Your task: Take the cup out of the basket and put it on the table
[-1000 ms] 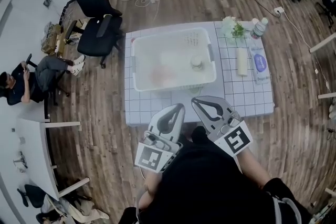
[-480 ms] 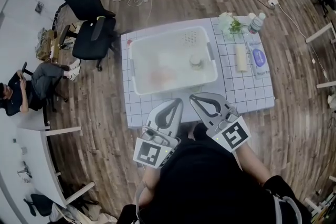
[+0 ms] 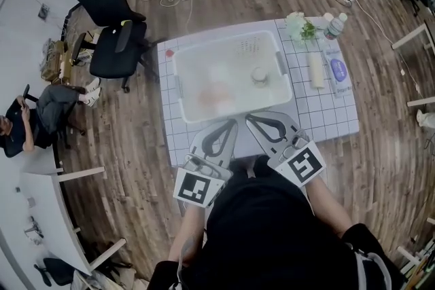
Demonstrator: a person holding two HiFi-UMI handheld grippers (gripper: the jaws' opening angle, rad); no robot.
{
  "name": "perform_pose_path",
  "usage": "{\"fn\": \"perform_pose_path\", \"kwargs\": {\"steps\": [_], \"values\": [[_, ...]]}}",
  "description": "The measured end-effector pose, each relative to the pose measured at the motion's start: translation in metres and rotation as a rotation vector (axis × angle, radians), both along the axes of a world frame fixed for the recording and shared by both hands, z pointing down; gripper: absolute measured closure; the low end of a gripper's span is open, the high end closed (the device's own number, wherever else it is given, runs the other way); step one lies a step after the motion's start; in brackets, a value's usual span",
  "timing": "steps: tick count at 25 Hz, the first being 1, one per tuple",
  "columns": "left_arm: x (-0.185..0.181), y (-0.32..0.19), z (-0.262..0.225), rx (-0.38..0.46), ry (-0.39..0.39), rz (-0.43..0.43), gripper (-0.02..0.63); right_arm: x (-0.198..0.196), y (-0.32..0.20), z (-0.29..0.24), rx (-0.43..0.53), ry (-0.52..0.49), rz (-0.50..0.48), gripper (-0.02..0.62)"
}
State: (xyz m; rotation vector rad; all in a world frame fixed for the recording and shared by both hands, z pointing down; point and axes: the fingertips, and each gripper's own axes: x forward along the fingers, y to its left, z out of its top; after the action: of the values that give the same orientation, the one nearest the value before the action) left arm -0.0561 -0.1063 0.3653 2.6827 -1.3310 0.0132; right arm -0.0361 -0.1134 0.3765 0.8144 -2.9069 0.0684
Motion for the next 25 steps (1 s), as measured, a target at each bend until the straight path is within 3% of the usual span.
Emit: {"fn": "perform_pose_path", "kwargs": {"steps": [4,9,18,25], "values": [[-0.01,-0.008,0.007,-0.003,-0.001,0.008,0.597,-0.011,-0.018,0.007,0.006,0.037,0.009,0.578],[-0.016,-0.021,0.02,0.003,-0.062,0.035,0.597,-0.02,-0.039,0.017,0.001,0.093,0.005,0.577],[-0.022,-0.036,0.027,-0.008,-0.04,0.043,0.597,-0.039,-0.074,0.043,-0.027,0.183,-0.042,0.575],[-0.025,-0.039,0.036,-0.018,-0.048,0.053,0.597,-0.049,-0.094,0.07,-0.074,0.255,-0.085,0.503]]}}
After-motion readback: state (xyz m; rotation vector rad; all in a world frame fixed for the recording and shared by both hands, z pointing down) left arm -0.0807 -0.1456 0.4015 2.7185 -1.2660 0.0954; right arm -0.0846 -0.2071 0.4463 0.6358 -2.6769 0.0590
